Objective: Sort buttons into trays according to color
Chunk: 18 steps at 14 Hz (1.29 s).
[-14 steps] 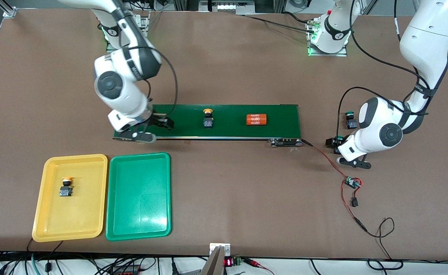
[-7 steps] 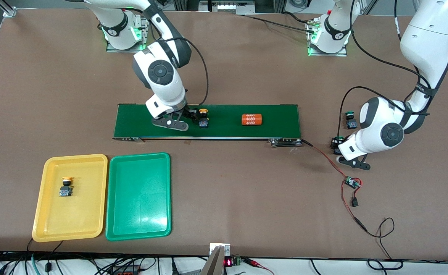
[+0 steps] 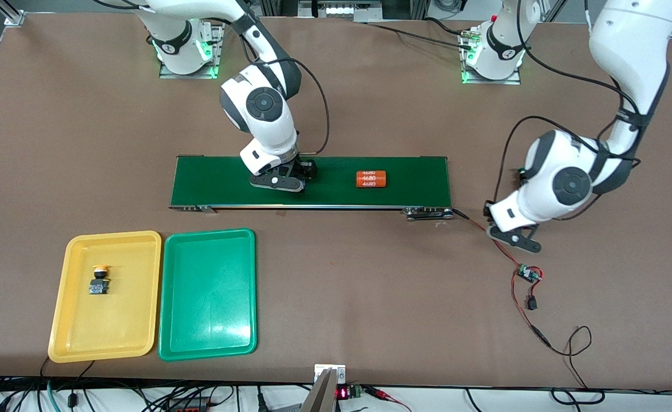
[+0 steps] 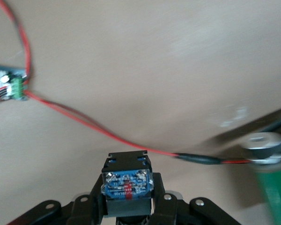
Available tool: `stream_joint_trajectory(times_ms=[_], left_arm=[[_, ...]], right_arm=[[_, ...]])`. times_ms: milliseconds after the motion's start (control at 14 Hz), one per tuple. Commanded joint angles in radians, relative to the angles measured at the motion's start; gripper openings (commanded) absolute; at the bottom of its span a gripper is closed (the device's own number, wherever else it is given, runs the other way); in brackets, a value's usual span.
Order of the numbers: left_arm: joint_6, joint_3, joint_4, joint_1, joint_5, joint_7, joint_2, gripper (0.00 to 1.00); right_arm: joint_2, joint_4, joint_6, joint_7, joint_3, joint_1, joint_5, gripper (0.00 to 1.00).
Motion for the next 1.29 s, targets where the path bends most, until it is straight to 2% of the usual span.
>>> stream_joint_trajectory(times_ms=[0, 286, 358, 501, 787, 1002, 1073, 1145, 1216], left_arm=[[-0.034, -0.048, -0.019, -0.023, -0.06, -0.108, -0.046, 0.03], [-0.062, -0.098, -0.019, -0.071, -0.09, -0.291, -0.055, 0.02], [-0.062, -0.117, -0.023, -0.071, -0.09, -0.338, -0.053, 0.02], [-0.06, -0.15, -0.043, -0.071, -0.09, -0.403, -0.053, 0.02], [-0.053, -0.201, -0.088, -0.072, -0.09, -0.492, -0.053, 0.02], [-0.052, -0.221, -0.109, -0.089, -0.09, -0.53, -0.049, 0.03], [-0.048, -0.221, -0.106, -0.101, -0.09, -0.535, -0.046, 0.06], [-0.045, -0.221, -0.105, -0.102, -0.09, -0.537, -0.046, 0.2], [-0.045, -0.223, -0.102, -0.102, -0.091, -0.537, -0.047, 0.58]], right_arm=[[0.026, -0.001, 0.023, 0.013, -0.009, 0.006, -0.034, 0.67], [0.032, 0.005, 0.018, 0.002, -0.011, -0.01, -0.034, 0.18], [0.026, 0.022, 0.008, -0.003, -0.014, -0.014, -0.032, 0.11], [0.014, 0.069, -0.058, -0.035, -0.014, -0.057, -0.032, 0.09], [0.003, 0.227, -0.264, -0.306, -0.017, -0.244, -0.018, 0.09], [0.03, 0.304, -0.267, -0.487, -0.017, -0.452, -0.017, 0.09], [0.052, 0.327, -0.267, -0.559, -0.017, -0.517, -0.015, 0.09], [0.075, 0.35, -0.267, -0.625, -0.017, -0.574, -0.017, 0.09], [0.104, 0.378, -0.267, -0.691, -0.017, -0.614, -0.017, 0.09]])
